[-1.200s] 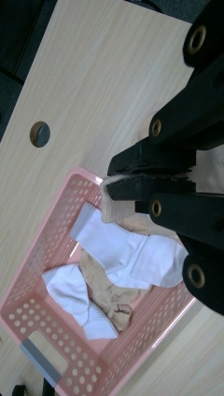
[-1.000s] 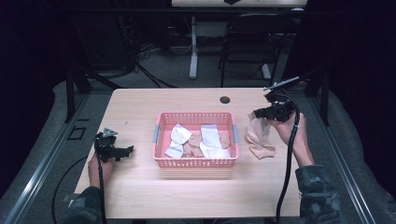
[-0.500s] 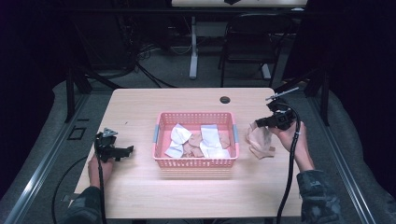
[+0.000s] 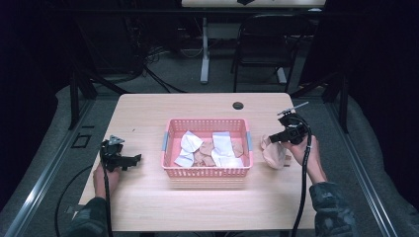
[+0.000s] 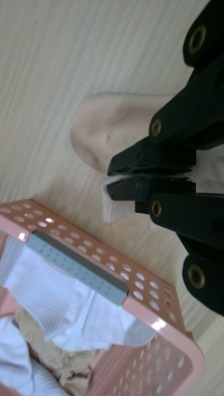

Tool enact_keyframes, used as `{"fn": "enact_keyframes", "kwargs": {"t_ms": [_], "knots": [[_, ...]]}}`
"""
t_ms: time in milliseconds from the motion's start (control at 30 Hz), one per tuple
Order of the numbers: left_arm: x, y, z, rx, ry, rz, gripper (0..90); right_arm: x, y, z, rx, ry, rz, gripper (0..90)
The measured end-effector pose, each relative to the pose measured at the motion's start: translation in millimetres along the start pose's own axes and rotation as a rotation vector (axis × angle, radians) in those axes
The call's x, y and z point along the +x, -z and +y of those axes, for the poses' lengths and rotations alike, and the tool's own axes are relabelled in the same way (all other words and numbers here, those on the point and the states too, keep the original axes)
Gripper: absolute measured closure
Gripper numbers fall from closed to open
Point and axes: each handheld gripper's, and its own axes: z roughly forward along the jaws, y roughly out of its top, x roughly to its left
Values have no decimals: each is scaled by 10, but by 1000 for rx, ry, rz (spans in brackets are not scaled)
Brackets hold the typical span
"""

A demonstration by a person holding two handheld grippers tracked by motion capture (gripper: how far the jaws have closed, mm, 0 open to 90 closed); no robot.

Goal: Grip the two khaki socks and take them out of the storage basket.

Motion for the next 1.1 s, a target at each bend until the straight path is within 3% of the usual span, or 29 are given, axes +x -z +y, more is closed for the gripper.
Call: {"fn": "enact_keyframes", "kwargs": {"t_ms": [267, 367, 400, 500, 633, 900, 1000, 1100], "knots": [[0, -1, 0, -1, 1, -1, 0, -50, -265, -59, 71, -9, -26, 860], [0, 0, 0, 0, 0, 0, 0, -42, -315, -63, 40, -34, -23, 852], [0, 0, 0, 0, 1, -1, 0, -50, -315, -54, 53, -21, -25, 839], [0, -1, 0, 0, 1, -1, 0, -48, -325, -52, 61, -18, -35, 776], [1, -1, 0, -1, -1, 0, 0, -61, -280, -63, 36, -21, -11, 647], [0, 0, 0, 0, 1, -1, 0, -61, -68, -159, -23, -25, 14, 327], [0, -1, 0, 0, 1, -1, 0, -68, 44, -231, -50, -15, 44, 266], [0, -1, 0, -1, 0, 0, 0, -50, 145, -337, -66, 18, 37, 210]]}}
